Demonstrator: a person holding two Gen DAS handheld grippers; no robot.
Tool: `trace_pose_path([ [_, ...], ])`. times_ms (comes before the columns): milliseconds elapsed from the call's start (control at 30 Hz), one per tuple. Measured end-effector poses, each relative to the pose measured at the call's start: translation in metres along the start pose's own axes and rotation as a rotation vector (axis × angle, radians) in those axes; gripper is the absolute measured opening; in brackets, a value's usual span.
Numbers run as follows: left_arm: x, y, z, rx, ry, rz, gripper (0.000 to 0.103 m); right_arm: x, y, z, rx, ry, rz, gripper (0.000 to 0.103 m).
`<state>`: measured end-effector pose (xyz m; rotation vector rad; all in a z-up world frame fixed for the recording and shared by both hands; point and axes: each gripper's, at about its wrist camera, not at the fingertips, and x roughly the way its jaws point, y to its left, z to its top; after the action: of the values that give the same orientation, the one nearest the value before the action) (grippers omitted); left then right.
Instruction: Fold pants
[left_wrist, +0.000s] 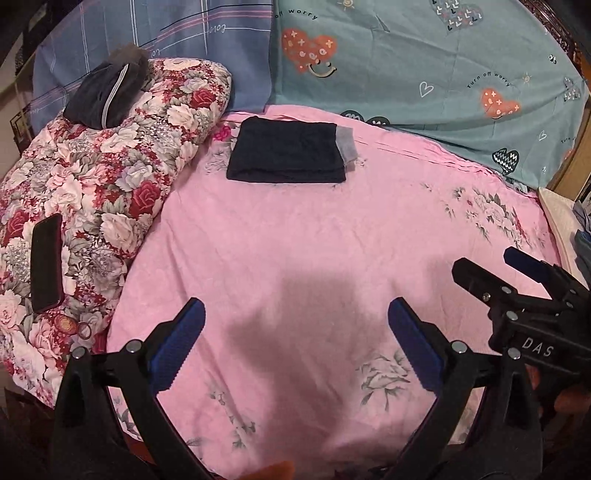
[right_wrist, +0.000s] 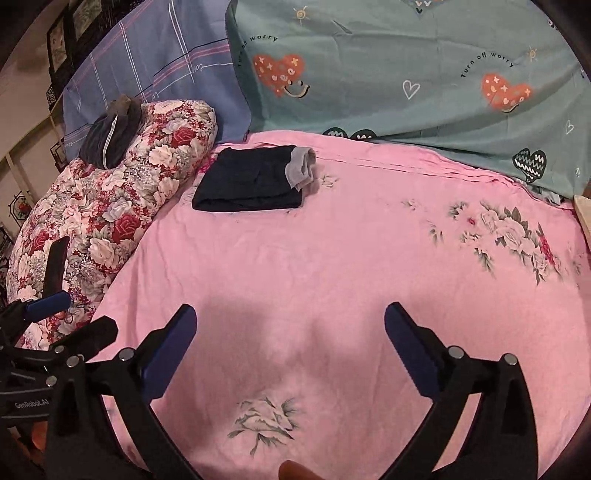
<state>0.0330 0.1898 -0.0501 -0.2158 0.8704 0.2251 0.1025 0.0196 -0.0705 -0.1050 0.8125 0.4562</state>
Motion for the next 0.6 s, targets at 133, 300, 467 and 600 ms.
trace_pose_path([
  [133,0.000,0.005,-0.002,0.009,0.014,0.006,0.101,-0.004,0.002,-0.004,0.003,-0.002,-0.011,0.102],
  [300,0.002,0.004,-0.002,0.030,0.039,-0.007,0.101,-0.006,0.002,-0.009,0.019,0.011,-0.019,0.102],
  [467,0.001,-0.001,-0.004,0.059,0.042,-0.015,0.101,-0.010,0.002,-0.012,0.023,0.007,-0.031,0.102],
  [600,0.001,-0.002,-0.005,0.068,0.045,-0.017,0.101,-0.011,0.001,-0.013,0.022,0.008,-0.035,0.102],
])
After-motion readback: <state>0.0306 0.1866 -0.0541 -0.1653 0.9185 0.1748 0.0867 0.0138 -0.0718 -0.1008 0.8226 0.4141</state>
